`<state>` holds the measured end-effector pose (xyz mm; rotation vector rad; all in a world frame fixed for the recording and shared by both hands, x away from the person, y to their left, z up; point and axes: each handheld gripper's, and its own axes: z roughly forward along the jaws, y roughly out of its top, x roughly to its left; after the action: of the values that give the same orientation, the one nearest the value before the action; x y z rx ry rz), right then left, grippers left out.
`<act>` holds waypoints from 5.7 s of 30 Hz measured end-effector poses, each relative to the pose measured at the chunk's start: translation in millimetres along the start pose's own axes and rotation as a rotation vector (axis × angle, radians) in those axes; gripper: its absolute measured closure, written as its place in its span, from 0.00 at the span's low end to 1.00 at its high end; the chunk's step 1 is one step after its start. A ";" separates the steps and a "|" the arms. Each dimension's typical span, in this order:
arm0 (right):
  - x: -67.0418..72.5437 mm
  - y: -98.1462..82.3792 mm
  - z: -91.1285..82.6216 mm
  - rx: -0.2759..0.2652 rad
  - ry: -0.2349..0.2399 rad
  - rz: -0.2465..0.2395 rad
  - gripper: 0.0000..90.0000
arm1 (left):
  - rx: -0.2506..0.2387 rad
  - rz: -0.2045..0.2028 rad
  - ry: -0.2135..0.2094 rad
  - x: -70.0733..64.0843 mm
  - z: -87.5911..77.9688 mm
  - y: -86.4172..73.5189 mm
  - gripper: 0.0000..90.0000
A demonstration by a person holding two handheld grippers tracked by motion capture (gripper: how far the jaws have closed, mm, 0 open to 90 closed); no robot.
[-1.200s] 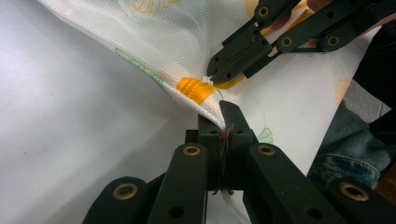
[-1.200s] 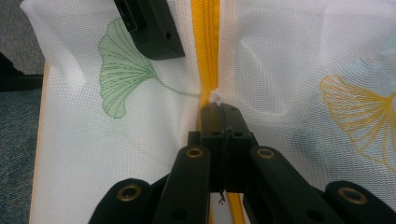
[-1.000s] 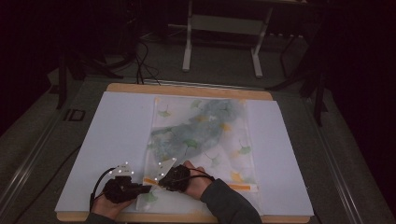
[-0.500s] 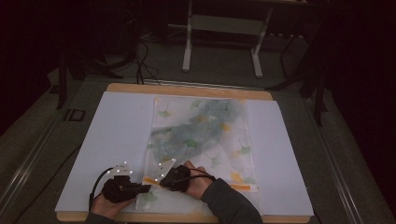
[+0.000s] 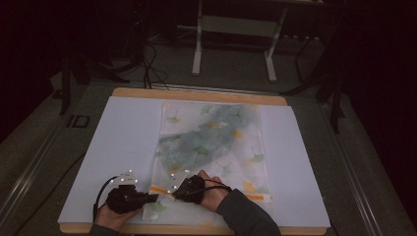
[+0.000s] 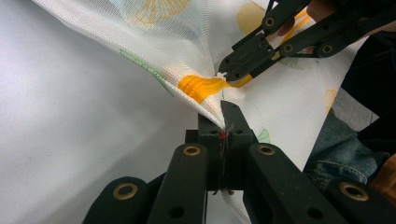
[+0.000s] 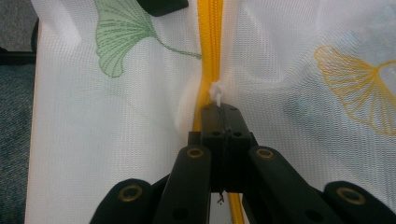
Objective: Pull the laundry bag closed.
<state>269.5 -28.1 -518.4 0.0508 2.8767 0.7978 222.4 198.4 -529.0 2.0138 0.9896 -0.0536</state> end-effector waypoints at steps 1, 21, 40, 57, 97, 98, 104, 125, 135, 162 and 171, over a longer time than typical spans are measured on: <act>0.1 0.0 -0.2 -0.002 -0.001 -0.008 1.00 | 0.001 0.001 -0.001 0.1 -0.3 0.0 0.99; 6.3 -13.0 -7.6 0.038 -0.066 -0.024 1.00 | -0.022 -0.009 -0.004 1.7 -5.1 -0.9 0.98; 3.4 -32.8 -19.1 0.046 -0.095 0.004 1.00 | -0.031 -0.015 0.001 3.8 -7.8 -1.4 0.98; -1.0 -51.9 -30.6 0.056 -0.110 0.031 1.00 | -0.035 -0.025 -0.002 6.2 -8.5 -2.1 0.99; -5.5 -76.4 -54.0 0.081 -0.151 0.061 1.00 | -0.050 -0.043 0.002 10.2 -11.6 -2.9 0.98; -6.4 -79.0 -55.7 0.079 -0.153 0.065 1.00 | -0.050 -0.043 0.003 10.4 -11.8 -3.0 0.98; -8.5 -84.7 -59.9 0.087 -0.160 0.074 1.00 | -0.049 -0.043 0.003 11.0 -12.2 -3.0 0.98; -10.7 -96.7 -68.1 0.093 -0.162 0.092 1.00 | -0.047 -0.040 0.005 10.6 -12.5 -3.1 0.98; -12.1 -102.5 -73.0 0.107 -0.174 0.096 1.00 | -0.050 -0.043 0.006 11.5 -13.2 -3.4 0.98; -8.2 -123.6 -86.9 0.144 -0.214 0.099 1.00 | -0.047 -0.045 0.006 11.6 -12.8 -3.9 0.98; -7.4 -137.9 -93.0 0.153 -0.225 0.119 1.00 | -0.044 -0.044 0.007 11.5 -12.2 -3.9 0.98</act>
<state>263.2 -194.3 -509.6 0.3111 2.7334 0.5489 224.0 215.6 -528.4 1.9537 1.0310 -0.0486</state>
